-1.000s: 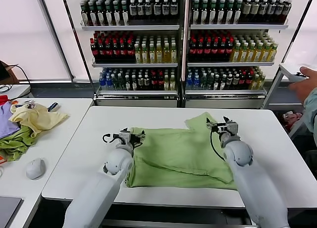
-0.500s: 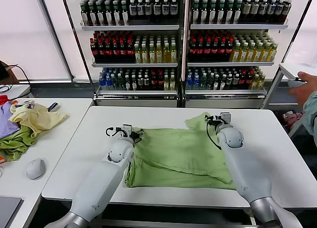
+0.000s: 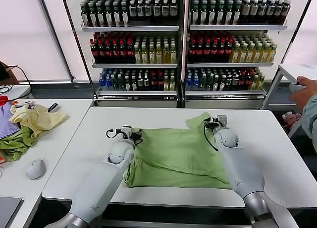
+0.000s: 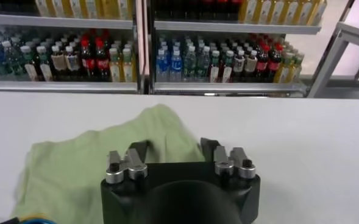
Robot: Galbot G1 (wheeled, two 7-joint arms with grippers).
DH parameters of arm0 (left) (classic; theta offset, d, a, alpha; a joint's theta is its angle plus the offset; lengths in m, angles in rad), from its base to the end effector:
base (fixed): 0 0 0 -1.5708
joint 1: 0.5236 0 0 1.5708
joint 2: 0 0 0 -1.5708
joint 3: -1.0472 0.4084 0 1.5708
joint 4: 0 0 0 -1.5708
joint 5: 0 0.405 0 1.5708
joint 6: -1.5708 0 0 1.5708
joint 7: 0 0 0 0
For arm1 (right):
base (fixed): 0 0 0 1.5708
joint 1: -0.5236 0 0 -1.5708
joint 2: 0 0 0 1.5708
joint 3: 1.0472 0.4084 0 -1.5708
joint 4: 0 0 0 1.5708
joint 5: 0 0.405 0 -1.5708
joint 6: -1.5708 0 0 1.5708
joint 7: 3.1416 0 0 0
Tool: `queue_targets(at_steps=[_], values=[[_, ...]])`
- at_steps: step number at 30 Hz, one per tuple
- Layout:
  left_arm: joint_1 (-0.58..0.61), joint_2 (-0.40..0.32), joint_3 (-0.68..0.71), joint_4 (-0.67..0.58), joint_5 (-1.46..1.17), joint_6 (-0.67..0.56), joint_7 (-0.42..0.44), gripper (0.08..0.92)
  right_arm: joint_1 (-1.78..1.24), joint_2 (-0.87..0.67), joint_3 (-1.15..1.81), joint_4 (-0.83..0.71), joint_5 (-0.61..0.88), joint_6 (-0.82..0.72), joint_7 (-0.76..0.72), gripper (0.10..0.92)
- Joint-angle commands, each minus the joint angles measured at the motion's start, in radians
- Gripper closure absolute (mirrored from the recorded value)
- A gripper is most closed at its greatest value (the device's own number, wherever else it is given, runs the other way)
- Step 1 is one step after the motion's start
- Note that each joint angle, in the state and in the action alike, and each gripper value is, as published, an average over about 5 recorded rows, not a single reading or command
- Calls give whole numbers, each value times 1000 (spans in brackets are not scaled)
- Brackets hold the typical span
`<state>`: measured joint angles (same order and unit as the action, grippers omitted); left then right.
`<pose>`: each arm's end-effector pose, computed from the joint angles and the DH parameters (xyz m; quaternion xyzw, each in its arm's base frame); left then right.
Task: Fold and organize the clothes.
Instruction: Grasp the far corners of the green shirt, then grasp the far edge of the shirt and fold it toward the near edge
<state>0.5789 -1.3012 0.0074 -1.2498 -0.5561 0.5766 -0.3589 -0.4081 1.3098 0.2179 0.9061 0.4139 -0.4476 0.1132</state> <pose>0.5524 -0.0448 -0.3578 -0.0292 -0.9547 -0.0584 0.2904 0.6381 -0.0772 -0.3490 -0.0185 -0.9652 0.0111 0.2607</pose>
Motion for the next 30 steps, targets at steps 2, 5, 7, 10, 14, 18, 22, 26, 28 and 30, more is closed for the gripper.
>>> queue_targets(at_steps=[2, 5, 7, 10, 14, 18, 22, 26, 28, 30], values=[[35, 7, -1, -19, -34, 3, 6, 589, -2, 4, 0, -21, 8, 7, -15, 645], [47, 12, -5, -36, -39, -14, 12, 675, -16, -2, 4, -2, 6, 27, -25, 732], [59, 17, -11, -54, -40, -39, 18, 736, -33, -10, 5, 23, 4, 39, -29, 793], [86, 33, -26, -103, -44, -83, 28, 822, -73, -30, 5, 95, 8, 54, -32, 871], [124, 60, -52, -183, -71, -124, 36, 899, -141, -63, 17, 236, 29, 70, -33, 905], [155, 84, -69, -247, -105, -151, 38, 906, -208, -93, 40, 366, 61, 75, -32, 906], [185, 102, -82, -321, -126, -163, 40, 906, -273, -121, 65, 477, 76, 75, -33, 906], [229, 122, -95, -399, -134, -156, 40, 906, -336, -144, 92, 590, 78, 71, -31, 906], [254, 134, -100, -434, -134, -148, 39, 906, -373, -156, 108, 650, 78, 70, -29, 906], [282, 145, -104, -471, -134, -141, 38, 906, -417, -167, 126, 707, 76, 69, -27, 906]])
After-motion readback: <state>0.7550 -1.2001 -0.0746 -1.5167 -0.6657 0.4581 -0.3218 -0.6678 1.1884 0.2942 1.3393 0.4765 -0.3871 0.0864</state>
